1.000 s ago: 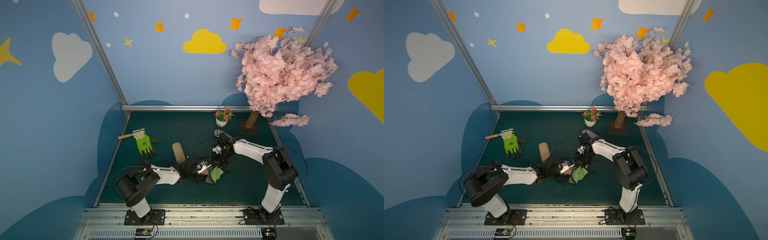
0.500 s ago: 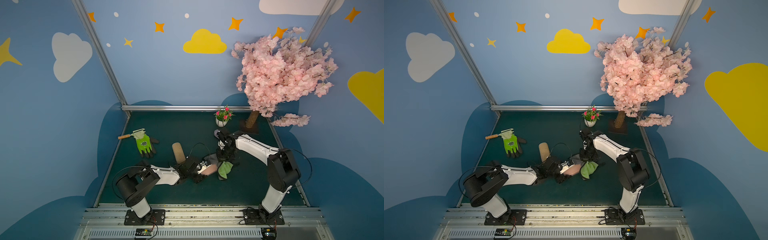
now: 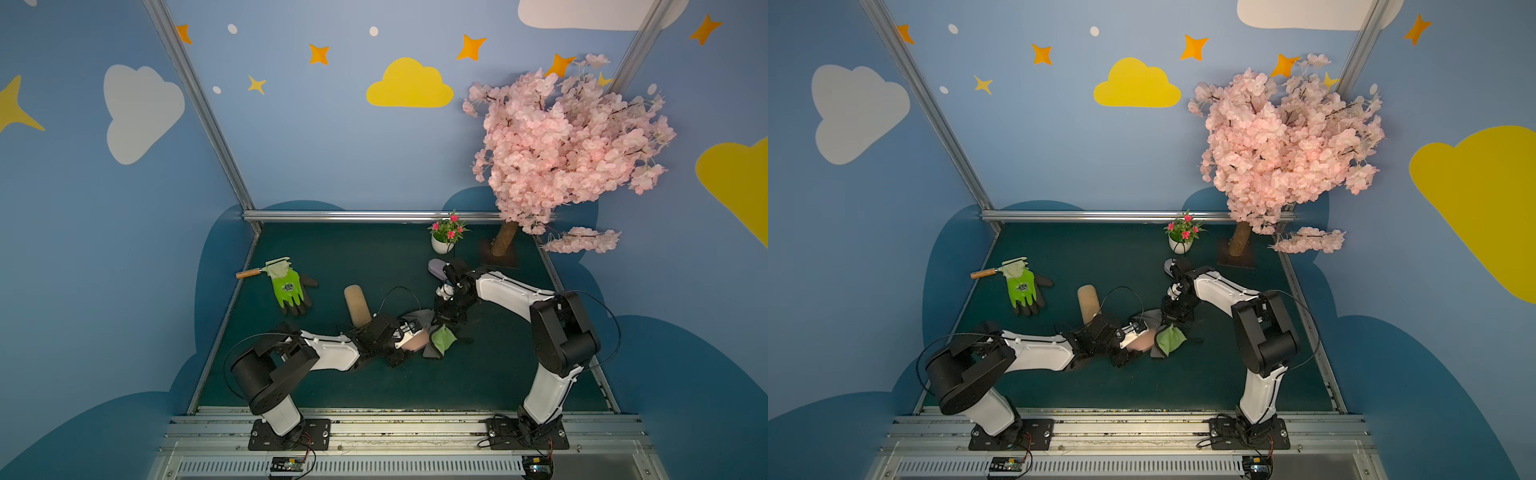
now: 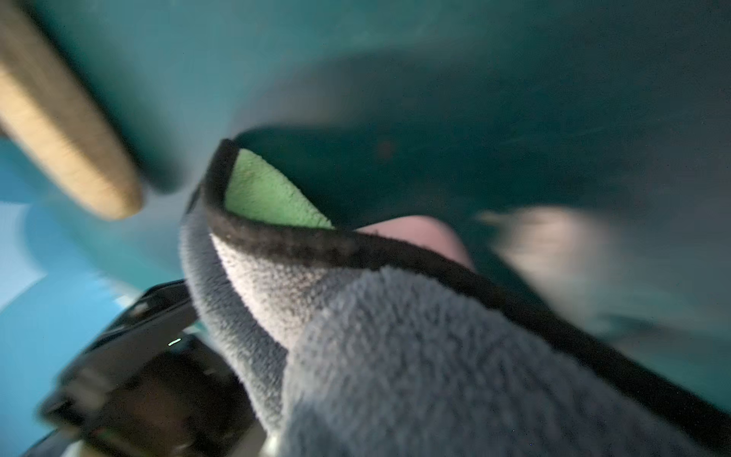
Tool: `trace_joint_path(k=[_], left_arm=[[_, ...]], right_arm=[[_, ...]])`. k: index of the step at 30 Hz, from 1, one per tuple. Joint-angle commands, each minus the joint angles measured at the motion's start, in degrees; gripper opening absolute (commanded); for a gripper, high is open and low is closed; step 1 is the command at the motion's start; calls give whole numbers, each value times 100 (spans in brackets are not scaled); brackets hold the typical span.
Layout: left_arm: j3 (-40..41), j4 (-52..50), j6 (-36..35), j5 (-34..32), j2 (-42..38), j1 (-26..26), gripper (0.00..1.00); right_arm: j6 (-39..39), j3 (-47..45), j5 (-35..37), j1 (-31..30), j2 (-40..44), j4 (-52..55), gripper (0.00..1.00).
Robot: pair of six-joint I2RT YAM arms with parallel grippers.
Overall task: Wipe the eyeglass case
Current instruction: Wipe the dirt from the eyeglass case.
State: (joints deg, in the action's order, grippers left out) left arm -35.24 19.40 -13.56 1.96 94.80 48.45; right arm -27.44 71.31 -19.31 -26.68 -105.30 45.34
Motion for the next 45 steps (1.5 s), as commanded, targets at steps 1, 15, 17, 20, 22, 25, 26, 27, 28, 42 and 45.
trace_joint_path(k=[1, 15, 17, 20, 22, 25, 26, 27, 28, 42, 45], left_arm=[[2, -290, 161, 59, -37, -2, 3], [-54, -402, 203, -162, -21, 1, 3], [-44, -395, 213, -196, -32, -1, 3], [-53, -401, 214, -196, -7, 7, 3], [-39, -439, 222, -193, -56, 14, 3], [-15, -463, 240, -213, -103, 16, 3], [-30, -459, 240, -222, -91, 16, 3], [-46, -465, 240, -213, -72, 16, 3], [-60, -471, 240, -213, -59, 16, 3], [26, -467, 278, -318, -154, 16, 3], [26, -458, 292, -327, -173, 16, 3]], right_arm=[[613, 159, 1573, 170, -164, 854, 0], [-901, -286, -1585, -275, -466, -707, 0], [-228, -336, -799, 108, -448, -69, 0], [466, -113, 808, 385, -372, 714, 0], [534, 111, 1048, 203, -95, 893, 0], [297, 671, 657, -540, 132, 1063, 0], [81, 753, 156, -737, 126, 937, 0], [-238, 692, -449, -913, 138, 602, 0], [-552, 581, -918, -1035, 135, 229, 0], [515, -144, 1359, 170, 141, 1017, 0], [221, 225, 479, -315, 518, 965, 0]])
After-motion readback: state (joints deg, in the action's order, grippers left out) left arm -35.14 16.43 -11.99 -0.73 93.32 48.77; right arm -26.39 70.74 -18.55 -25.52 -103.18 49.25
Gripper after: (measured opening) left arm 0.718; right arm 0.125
